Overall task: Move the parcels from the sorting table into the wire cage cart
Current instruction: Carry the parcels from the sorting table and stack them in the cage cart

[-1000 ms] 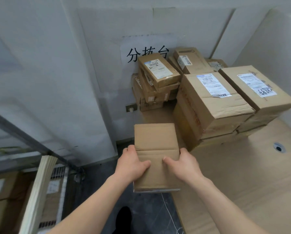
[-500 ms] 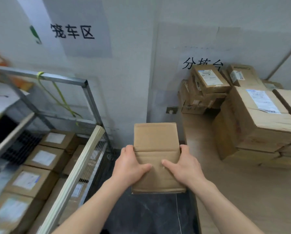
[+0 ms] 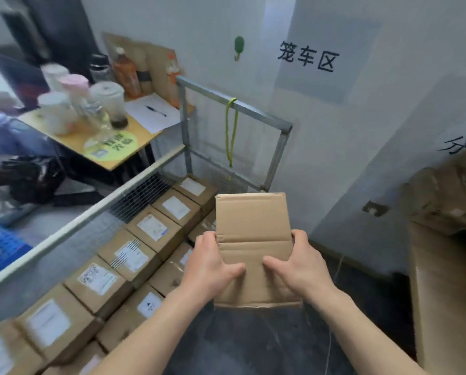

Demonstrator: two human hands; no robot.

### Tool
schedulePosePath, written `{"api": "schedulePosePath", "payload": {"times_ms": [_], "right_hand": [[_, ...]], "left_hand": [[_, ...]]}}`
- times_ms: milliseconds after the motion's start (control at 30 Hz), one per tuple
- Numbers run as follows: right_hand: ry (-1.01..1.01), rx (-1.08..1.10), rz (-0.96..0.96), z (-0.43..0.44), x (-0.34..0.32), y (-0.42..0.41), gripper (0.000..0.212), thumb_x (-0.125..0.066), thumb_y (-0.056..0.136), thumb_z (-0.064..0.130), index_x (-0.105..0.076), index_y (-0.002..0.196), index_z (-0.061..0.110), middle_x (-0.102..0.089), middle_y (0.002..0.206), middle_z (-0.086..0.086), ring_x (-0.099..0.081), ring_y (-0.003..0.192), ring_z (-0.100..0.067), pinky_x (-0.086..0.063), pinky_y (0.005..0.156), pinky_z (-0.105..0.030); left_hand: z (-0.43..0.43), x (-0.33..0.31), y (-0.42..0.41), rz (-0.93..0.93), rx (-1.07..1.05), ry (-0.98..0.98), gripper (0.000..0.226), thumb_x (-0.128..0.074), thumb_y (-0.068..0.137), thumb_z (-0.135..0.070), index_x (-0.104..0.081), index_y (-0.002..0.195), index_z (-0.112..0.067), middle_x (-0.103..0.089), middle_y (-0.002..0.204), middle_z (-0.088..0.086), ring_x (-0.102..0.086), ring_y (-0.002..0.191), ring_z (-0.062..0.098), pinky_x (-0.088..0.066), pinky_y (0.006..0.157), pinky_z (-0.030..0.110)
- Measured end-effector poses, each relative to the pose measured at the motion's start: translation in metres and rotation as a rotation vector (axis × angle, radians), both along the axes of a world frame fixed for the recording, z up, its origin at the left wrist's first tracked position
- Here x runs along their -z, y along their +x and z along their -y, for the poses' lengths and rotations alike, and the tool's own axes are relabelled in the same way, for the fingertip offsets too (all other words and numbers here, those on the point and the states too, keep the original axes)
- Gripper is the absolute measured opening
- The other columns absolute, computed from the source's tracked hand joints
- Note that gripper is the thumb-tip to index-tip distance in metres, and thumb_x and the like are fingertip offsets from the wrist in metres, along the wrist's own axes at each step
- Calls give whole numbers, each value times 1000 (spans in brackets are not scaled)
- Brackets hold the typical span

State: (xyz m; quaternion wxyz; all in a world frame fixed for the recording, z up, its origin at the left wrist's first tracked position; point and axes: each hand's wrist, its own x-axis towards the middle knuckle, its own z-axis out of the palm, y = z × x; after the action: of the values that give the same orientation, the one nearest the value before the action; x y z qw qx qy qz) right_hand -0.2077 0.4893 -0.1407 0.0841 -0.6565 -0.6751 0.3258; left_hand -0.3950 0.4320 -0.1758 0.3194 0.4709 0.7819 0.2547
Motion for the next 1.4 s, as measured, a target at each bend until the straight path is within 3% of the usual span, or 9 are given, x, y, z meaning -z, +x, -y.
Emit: {"api": "schedulePosePath", "payload": {"times_ms": [133,267,433,567,767,1000,1133,1267,1400], "right_hand": [[-17,-121,-11,19,10,-91,70,-83,74,48,-39,125,31,-60,107,11,-62,103,-19,-50,89,-35],[-39,-243,-2,38,20,-167,75,-84,71,47,-40,130,31,-61,109,9,-62,107,-21,-51,92,-38],[-63,-417,42,58,39,-232,81,-83,73,47,-37,136,27,-60,115,6,-60,106,-19,-52,93,-38],[-124,-546,68,68,63,-271,79,-82,75,44,-36,137,27,-54,108,9,-54,97,-15,-51,88,-34],[-217,-733,139,80,118,-318,82,-79,76,44,-34,141,24,-60,119,3,-59,108,-20,-53,90,-39],[-278,-885,218,97,196,-357,77,-74,78,41,-33,140,23,-62,117,3,-61,109,-24,-49,83,-34],[-332,-928,251,113,239,-371,76,-73,81,40,-32,142,22,-62,123,-1,-60,111,-25,-47,84,-33],[-388,-985,274,128,275,-373,67,-73,83,39,-35,135,22,-54,104,6,-53,93,-18,-43,78,-30],[-431,-1004,309,139,304,-370,58,-73,80,41,-38,123,25,-61,107,7,-58,94,-19,-49,81,-34]], "left_hand": [[43,4,-83,9,-125,-20,70,-82,65,-46,-42,118,-25,-46,117,-5,-56,107,19,-50,93,38],[82,14,-144,11,-250,-50,77,-82,67,-43,-42,129,-22,-46,124,-3,-54,112,19,-46,94,33],[128,32,-187,32,-405,-89,85,-86,66,-40,-39,135,-21,-46,130,-2,-52,116,19,-46,96,32],[159,58,-206,65,-530,-155,89,-84,67,-41,-36,140,-20,-45,135,-1,-54,116,21,-48,93,31],[191,111,-215,127,-734,-241,98,-83,74,-36,-27,151,-15,-38,148,3,-46,130,21,-36,95,23],[217,187,-223,149,-898,-346,101,-84,71,-40,-29,151,-15,-39,149,3,-48,130,21,-43,107,34],[234,226,-229,158,-947,-405,97,-84,71,-42,-31,149,-17,-40,145,2,-53,124,23,-46,101,34],[251,259,-229,204,-972,-464,92,-84,70,-44,-36,144,-18,-43,140,2,-55,118,21,-49,98,36],[263,281,-225,246,-973,-514,90,-84,70,-46,-37,142,-19,-44,138,1,-56,116,20,-50,97,35]]}}
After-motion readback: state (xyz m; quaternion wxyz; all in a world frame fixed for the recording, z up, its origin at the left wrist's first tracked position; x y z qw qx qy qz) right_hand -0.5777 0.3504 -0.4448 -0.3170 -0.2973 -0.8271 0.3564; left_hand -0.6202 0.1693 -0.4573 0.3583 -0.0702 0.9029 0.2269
